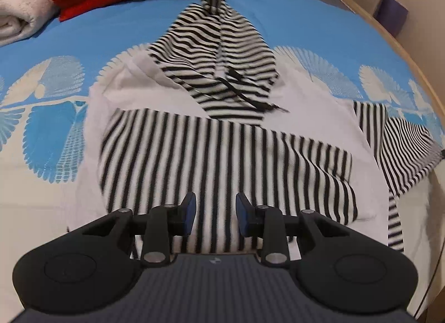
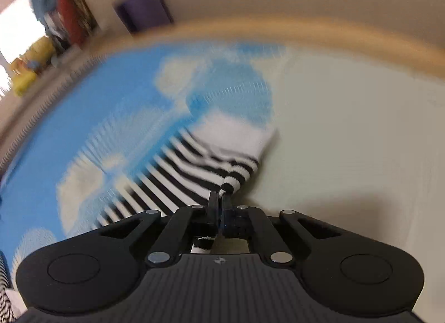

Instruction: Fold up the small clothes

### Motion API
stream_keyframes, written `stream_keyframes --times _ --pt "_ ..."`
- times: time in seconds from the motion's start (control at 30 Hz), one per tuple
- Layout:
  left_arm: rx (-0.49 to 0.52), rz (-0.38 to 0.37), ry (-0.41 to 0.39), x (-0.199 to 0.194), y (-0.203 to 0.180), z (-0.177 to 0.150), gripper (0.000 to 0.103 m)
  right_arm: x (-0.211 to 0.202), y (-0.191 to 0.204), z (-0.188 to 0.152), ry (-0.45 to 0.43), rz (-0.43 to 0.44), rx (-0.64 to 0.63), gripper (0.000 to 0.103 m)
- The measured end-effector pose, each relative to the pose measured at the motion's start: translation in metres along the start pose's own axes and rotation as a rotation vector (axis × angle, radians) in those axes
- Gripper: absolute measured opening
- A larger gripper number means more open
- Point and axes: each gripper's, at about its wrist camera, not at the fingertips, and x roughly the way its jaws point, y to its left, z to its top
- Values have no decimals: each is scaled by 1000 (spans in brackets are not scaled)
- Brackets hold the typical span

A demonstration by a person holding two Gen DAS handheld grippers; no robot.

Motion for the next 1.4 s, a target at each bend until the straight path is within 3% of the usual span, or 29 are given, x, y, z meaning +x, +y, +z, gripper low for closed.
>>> stream_keyframes --times 0.13,0.23,0.33,0.43,0.53,0.6,0.63,0.7,0.8,0.93,1.1,1.23,1.27,1.37,1.4 --pt "-96 0 -17 -9 28 9 34 -77 64 5 -158 125 -136 0" --pt "-159 0 -29 -17 50 14 34 -144 120 -13 -214 234 -280 0" --pt "-224 8 -51 -26 76 20 34 -203 177 -55 -251 360 -471 1" --pt "-305 33 -70 -34 108 24 34 -241 224 -122 -258 548 -684 1" --pt "-381 66 -76 -39 139 22 34 -252 269 -214 -119 744 -952 2" --pt "-412 79 -72 -40 154 20 34 -248 289 -283 96 886 -1245 3" --pt "-418 77 -64 -39 158 20 34 -245 291 -311 170 908 -1355 3" --pt "-427 55 -44 -35 163 19 34 -238 290 -343 243 877 -1456 3" --pt "-451 -5 -1 -22 161 17 34 -222 292 -335 342 841 -1368 12" --pt "-455 -71 56 -2 140 12 34 -206 289 -307 354 746 -1209 34" --pt "-325 -146 79 13 85 14 38 -163 274 -273 404 529 -1003 35" --pt "-192 -180 115 34 33 7 39 -127 249 -245 509 365 -736 42" --pt "-177 -181 120 39 24 4 42 -116 240 -241 540 338 -671 42" --pt "-134 -168 145 56 2 -2 70 -98 212 -229 608 259 -513 42" --pt "-114 -139 151 61 -4 -3 72 -93 208 -229 618 253 -489 42"
